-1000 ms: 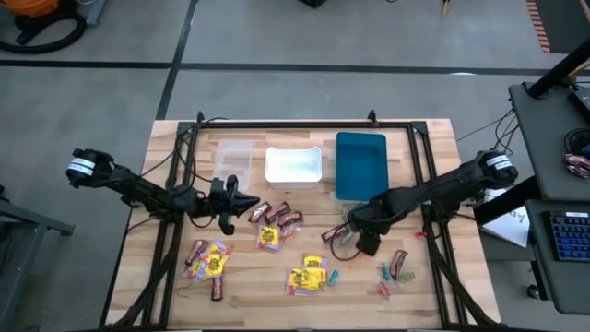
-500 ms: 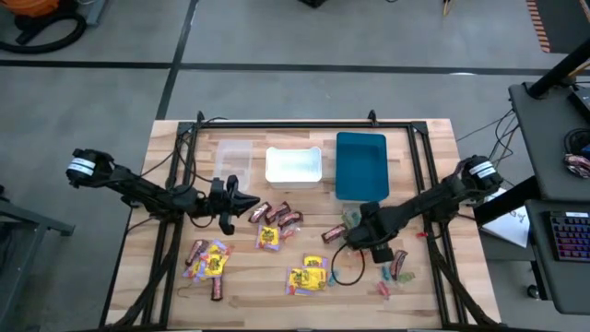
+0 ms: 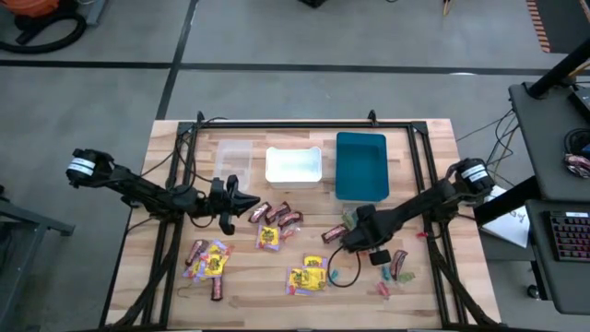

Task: Sort candy
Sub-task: Put the green candy into the blue bin

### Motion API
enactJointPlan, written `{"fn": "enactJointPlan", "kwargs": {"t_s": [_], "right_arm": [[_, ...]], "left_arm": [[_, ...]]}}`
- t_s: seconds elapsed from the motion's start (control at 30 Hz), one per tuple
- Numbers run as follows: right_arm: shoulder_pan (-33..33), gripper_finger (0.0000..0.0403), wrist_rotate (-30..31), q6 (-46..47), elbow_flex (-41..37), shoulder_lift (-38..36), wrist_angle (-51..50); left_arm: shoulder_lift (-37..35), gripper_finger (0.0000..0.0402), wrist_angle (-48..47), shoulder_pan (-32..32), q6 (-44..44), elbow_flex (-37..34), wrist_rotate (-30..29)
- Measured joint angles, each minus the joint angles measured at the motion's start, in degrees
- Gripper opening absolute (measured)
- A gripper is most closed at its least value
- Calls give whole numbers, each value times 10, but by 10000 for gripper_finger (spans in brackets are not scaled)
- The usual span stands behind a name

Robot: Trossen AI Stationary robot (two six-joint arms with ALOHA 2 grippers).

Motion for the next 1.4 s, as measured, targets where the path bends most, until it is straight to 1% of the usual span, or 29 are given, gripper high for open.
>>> {"fn": "enactJointPlan", "kwargs": {"t_s": [0.07, 0.2, 0.33, 0.5, 0.57, 0.67, 0.8, 0.87, 1.03, 1.13, 1.23, 1.33, 1.4], "right_arm": [[0, 16, 1, 3, 0, -11, -1], [0, 13, 0, 22, 4, -47, -12], [-2, 13, 3, 44, 30, -84, -11], [-21, 13, 72, 48, 68, -120, 38], [-33, 13, 101, 34, 80, -131, 72], [-60, 13, 123, -6, 92, -143, 119], [-113, 13, 160, -50, 95, -154, 174], [-148, 13, 180, -56, 93, -155, 187], [-267, 13, 224, -13, 86, -149, 160], [-340, 13, 224, 8, 69, -146, 152], [-398, 13, 221, 30, 58, -146, 144], [-441, 13, 218, 48, 45, -146, 127], [-460, 13, 199, 48, 36, -147, 128]], "left_arm": [[0, 0, 0, 0, 0, 0, 0], [0, 0, 0, 0, 0, 0, 0], [0, 0, 0, 0, -4, 3, 0], [0, 0, -1, 0, -4, 7, 0], [0, 0, -1, 0, -4, 10, 0], [0, 0, -1, 0, -4, 11, 0], [0, 0, -1, 0, -10, 12, 0], [0, 0, -1, 0, -14, 12, 0], [0, 0, -1, 0, -22, 12, 1], [0, 0, -3, 0, -23, 12, 1], [0, 0, -4, 0, -23, 12, 1], [0, 0, -5, 0, -23, 12, 1], [0, 0, -5, 0, -23, 12, 1]]}}
